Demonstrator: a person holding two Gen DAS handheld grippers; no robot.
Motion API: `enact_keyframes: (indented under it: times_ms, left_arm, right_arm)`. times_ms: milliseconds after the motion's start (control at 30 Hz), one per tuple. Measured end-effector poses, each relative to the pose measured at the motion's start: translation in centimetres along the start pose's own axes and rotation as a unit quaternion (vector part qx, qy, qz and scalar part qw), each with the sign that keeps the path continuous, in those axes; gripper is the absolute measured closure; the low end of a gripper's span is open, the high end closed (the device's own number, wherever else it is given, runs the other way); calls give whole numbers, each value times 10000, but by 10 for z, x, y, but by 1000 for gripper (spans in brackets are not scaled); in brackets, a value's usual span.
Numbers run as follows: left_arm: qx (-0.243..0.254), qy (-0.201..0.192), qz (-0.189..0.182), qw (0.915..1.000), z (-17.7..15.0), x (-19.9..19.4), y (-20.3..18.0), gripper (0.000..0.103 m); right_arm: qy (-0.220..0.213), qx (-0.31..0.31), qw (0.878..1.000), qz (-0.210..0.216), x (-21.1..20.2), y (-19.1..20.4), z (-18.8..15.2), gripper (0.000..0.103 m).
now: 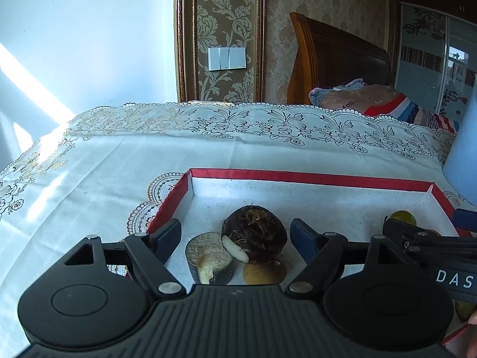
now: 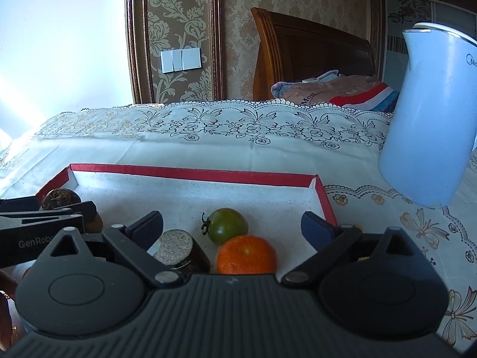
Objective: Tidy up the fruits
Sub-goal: 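Open the left tool to release the eggplant piece while the right tool releases the slice, then withdraw both open tools from the tray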
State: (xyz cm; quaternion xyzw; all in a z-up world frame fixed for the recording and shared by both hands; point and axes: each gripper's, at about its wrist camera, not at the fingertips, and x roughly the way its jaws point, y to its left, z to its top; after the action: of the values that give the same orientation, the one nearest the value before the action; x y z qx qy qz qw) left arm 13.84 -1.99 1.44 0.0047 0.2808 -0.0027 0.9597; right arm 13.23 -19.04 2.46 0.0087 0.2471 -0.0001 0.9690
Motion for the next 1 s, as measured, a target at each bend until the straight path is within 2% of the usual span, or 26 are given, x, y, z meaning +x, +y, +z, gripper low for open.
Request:
enact_keyframes:
  times_ms: [467,667,767,833,1000]
  left_arm:
    - [161,12,-29,9999,0,-6,-5,23]
    - [-184,306,-192,9992,3,-8,4,23]
    - [-175,449,-128,9988,-3,-11,7,23]
    - [-152,452,-78,9988,-9,-16,9,23]
    - [-259,396,-226,9986,-24,-37,19,23]
  right_arm:
    - [24,51,9999,83,-4,-2,-1,0]
    - [121,222,9995,212,-5,-7,-1,0]
    - [138,248,9994,207,-5,-8,-1,0]
    - [170,269,9992,243,-5,-9,-1,0]
    - [132,205,9994,265,-9,-6,-3,0]
